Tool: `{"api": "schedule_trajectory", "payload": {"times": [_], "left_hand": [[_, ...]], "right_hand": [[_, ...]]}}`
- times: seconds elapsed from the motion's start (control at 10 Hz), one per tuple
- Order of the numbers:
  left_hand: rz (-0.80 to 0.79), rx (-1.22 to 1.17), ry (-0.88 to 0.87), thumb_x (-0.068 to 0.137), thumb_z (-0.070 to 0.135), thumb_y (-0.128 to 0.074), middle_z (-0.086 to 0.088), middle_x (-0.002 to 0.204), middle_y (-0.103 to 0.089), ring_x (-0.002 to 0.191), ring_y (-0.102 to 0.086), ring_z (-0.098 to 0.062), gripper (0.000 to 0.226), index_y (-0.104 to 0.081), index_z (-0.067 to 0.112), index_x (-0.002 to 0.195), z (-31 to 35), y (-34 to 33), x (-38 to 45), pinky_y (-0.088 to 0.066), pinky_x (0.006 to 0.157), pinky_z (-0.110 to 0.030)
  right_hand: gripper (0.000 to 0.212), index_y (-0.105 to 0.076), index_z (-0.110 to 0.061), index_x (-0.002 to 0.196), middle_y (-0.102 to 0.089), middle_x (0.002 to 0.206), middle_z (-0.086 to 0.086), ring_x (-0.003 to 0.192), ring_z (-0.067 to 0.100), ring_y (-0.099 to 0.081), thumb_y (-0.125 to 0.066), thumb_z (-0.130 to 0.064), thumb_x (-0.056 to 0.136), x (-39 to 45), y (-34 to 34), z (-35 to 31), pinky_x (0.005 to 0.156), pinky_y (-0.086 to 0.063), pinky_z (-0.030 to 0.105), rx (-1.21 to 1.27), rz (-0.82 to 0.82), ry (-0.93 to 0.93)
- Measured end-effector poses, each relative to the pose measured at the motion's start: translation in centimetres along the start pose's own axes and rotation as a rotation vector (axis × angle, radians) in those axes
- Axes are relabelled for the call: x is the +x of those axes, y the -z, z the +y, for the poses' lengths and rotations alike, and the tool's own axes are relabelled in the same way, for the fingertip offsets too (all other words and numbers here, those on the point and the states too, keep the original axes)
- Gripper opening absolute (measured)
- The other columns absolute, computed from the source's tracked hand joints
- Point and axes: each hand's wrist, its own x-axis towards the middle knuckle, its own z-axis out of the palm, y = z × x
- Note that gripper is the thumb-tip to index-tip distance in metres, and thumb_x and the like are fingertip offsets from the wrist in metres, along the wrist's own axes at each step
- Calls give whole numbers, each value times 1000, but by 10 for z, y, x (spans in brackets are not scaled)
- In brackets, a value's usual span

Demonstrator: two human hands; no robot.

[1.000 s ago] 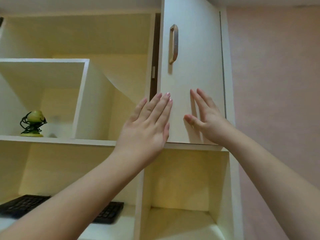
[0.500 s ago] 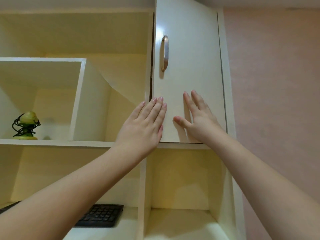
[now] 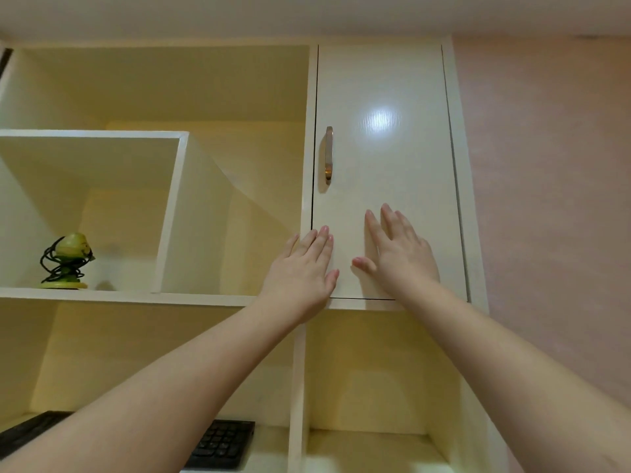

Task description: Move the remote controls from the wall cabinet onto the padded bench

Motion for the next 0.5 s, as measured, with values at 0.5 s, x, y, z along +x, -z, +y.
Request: {"api": "schedule_trajectory", "payload": {"times": [0.5], "left_hand": [[-105,-46,-53,100,44,-19,0,162,-10,148,-3,-15,61,-10,16,153,-11,49,-24,-1,119,-45]], "right_hand": [[71,-6,-18,153,-2,161,-2,147,16,-4,-39,-46,96,-44,47,-4,119,-14,40,174,-279,-77]]}}
